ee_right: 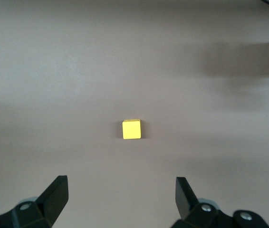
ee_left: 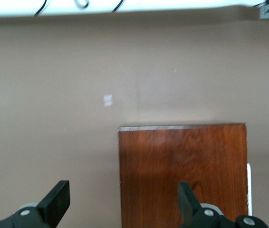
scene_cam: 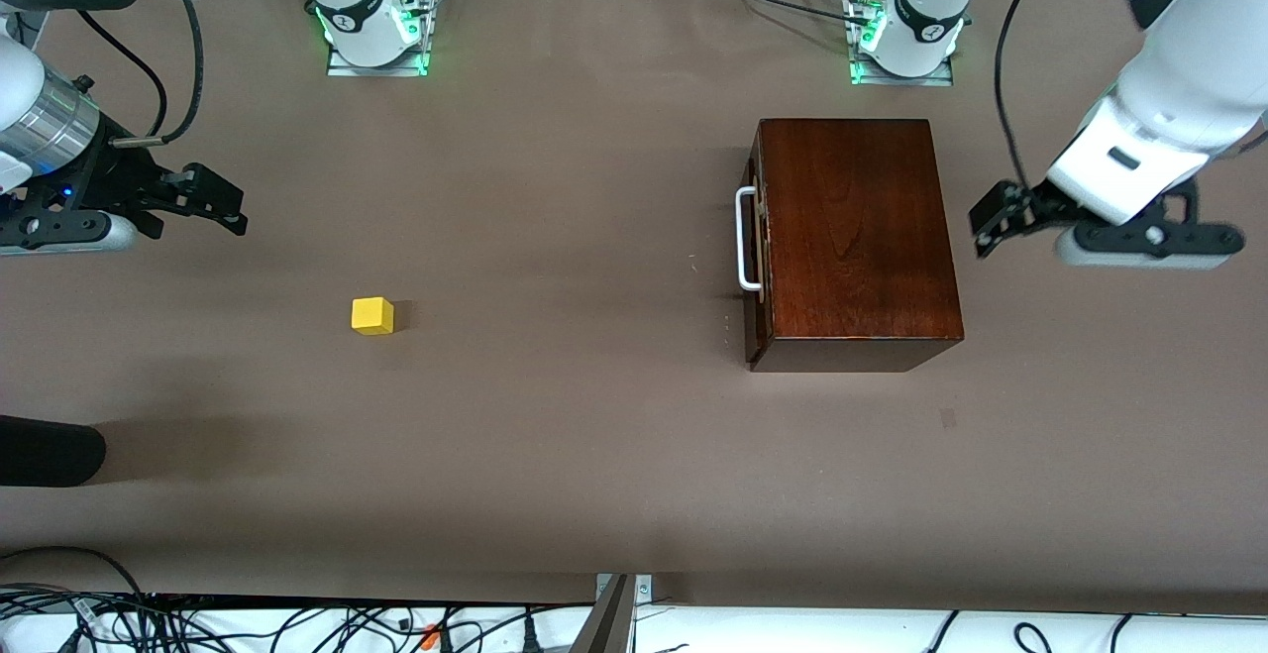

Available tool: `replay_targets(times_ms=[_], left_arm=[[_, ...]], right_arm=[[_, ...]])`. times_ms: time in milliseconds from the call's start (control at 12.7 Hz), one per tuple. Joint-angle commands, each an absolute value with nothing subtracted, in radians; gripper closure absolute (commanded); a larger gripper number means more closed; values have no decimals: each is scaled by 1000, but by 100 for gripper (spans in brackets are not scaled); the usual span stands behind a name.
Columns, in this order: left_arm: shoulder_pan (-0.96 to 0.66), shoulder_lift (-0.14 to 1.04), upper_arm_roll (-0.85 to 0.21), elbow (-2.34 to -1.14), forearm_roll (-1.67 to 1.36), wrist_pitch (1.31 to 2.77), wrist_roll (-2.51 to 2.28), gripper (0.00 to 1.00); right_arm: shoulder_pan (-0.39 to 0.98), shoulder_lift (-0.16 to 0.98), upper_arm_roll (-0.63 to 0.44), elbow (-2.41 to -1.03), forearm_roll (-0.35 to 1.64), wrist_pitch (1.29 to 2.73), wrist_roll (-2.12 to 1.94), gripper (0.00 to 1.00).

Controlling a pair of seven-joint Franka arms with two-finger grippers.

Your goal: Open drawer, take yellow block, close drawer

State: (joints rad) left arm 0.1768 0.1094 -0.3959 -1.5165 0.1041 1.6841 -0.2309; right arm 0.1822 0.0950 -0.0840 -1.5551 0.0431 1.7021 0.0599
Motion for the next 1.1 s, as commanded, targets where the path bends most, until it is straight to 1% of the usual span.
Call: replay_targets(times_ms=[0,314,393,471,628,785,1021], left_arm=[[190,91,-405,-1526,83,1649,-252,0],[192,81,-407,-1526,80,1620,-245,0],[190,69,-382,-1535,54,1617,-242,0],[142,34,-323,-1551,23,1608,-235,0],[40,19,-153,-1571,12,1605,-110,0],[-35,-5,-33,-1612,2,1614,-58,0],[-44,8,-32,-1606,-3,1606,-55,0]], right_arm=[[175,100,-80,-1537,55,1698,67,0],[175,100,-80,-1537,55,1698,67,0],[175,100,-80,-1537,55,1698,67,0],[175,100,-80,-1537,55,1698,67,0],[175,100,-80,-1537,55,1698,67,0],[175,100,-80,-1537,55,1698,67,0],[175,100,-80,-1537,55,1698,67,0]])
